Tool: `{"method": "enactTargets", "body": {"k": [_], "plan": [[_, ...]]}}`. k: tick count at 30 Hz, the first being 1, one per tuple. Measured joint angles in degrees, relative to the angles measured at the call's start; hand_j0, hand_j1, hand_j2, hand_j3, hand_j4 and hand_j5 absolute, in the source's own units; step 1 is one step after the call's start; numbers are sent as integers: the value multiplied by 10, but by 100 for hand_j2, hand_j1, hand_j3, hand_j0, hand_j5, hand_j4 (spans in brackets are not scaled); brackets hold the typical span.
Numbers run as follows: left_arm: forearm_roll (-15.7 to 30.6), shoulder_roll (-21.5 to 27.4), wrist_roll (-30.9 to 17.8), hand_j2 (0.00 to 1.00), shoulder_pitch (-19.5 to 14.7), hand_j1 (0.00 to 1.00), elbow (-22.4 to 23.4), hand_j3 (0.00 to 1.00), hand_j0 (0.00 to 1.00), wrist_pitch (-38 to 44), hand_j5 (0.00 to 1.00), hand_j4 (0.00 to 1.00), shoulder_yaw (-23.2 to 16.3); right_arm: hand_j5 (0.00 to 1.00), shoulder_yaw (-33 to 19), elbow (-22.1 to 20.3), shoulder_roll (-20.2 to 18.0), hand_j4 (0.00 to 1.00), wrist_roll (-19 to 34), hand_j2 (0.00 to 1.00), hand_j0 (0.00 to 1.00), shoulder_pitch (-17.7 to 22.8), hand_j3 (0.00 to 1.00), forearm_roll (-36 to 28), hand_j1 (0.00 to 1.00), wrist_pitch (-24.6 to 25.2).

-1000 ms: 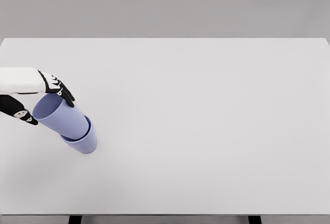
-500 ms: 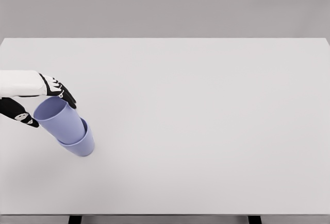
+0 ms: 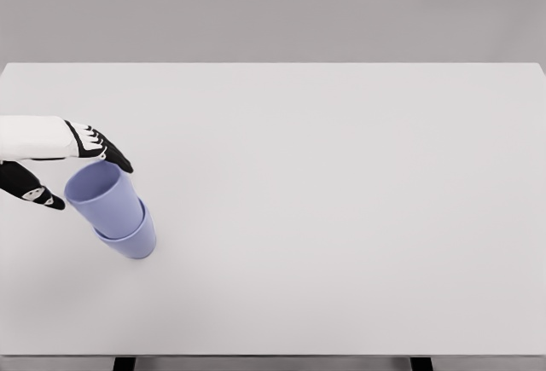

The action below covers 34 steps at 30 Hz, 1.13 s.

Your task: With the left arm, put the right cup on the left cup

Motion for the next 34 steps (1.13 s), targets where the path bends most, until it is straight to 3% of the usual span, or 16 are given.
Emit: {"method": "enactTargets", "body": {"k": [4,16,24,34], "plan": [[0,1,0,99,-1,99,-1,99,99,0,99,99,1,100,0,0,0,100,0,100,100,0,100,0,100,0],[-2,-1,0,100,-6,100,5,100,100,-2,100,100,34,100,0,0,0,100,0,100,100,0,100,0,100,0],[-21,-47,0,100,-6,100,46,100,100,-2,100,100,65,100,0,0,0,100,0,100,100,0,100,0,100,0],[-57,-116,0,100,-5,100,95,100,100,-1,100,100,73,100,0,0,0,100,0,100,100,0,100,0,100,0]]}}
